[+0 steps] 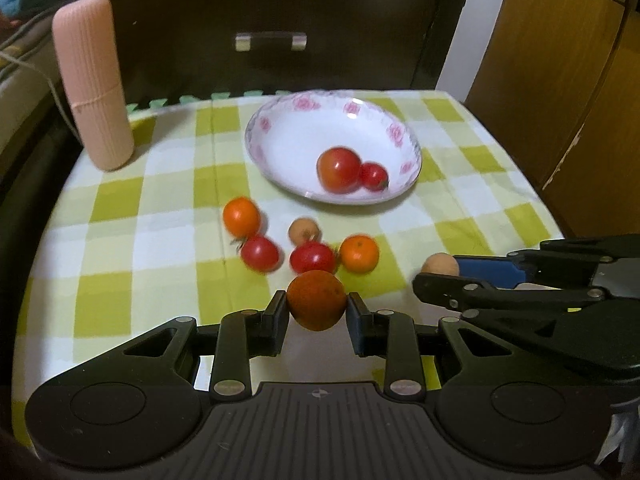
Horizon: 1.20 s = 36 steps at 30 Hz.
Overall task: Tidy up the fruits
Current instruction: 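Carry the held longan and tomato toward the white bowl with both tools, then lower the longan and tomato into the bowl and open both tools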
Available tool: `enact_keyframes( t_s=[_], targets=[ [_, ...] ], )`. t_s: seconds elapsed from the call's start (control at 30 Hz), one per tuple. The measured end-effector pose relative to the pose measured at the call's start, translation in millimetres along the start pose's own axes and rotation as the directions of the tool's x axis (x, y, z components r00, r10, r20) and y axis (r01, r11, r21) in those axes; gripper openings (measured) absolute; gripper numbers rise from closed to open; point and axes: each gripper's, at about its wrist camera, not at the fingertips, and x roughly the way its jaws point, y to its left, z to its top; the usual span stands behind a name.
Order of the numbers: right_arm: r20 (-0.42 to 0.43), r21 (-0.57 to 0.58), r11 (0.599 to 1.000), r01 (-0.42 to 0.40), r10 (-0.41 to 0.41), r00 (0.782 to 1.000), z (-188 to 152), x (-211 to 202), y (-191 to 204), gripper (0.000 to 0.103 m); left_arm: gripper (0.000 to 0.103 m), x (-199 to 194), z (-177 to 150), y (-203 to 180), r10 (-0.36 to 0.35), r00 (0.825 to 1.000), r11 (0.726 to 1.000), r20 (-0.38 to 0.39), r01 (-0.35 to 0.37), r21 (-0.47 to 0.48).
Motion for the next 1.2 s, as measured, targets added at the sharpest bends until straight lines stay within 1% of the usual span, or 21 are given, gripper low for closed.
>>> enact_keyframes(
  t_s=[0.23, 0.5, 0.73, 0.93, 1.13, 1.2],
  targets=[
    [0.039, 0.044, 0.999, 0.008, -0.009, 0.999, 22.9, 1.4, -11.0, 0.025, 0.037, 6.8, 21.8, 3.0, -0.010, 1.000, 1.000, 0.023, 0.011, -0.012],
    [0.069, 0.078, 0.997, 0.012, -0.017, 0.997, 46.6, 8.5, -21.2, 0.025, 0.037, 16.9, 46.1, 2.4, 0.002, 0.999, 1.000, 0.047, -0.002, -0.001],
    [0.086, 0.092, 0.996, 0.021, -0.029, 0.996, 66.0, 20.1, -32.2, 0.025, 0.037, 36.5, 66.7, 1.6, 0.015, 0.999, 1.000, 0.051, -0.016, 0.010],
    [0.086, 0.093, 0.995, 0.033, -0.041, 0.995, 78.8, 36.6, -42.7, 0.025, 0.037, 54.7, 76.7, 1.9, 0.018, 0.999, 1.000, 0.040, -0.019, 0.018],
    [0.083, 0.104, 0.994, 0.041, -0.050, 0.995, 85.7, 51.6, -52.8, 0.025, 0.037, 66.6, 80.8, 1.3, 0.017, 0.999, 0.999, 0.029, -0.017, 0.028],
    [0.081, 0.105, 0.994, 0.042, -0.051, 0.995, 87.8, 56.3, -55.2, 0.025, 0.037, 69.1, 82.1, 1.3, 0.026, 0.999, 0.999, 0.030, -0.027, 0.032]
  ],
)
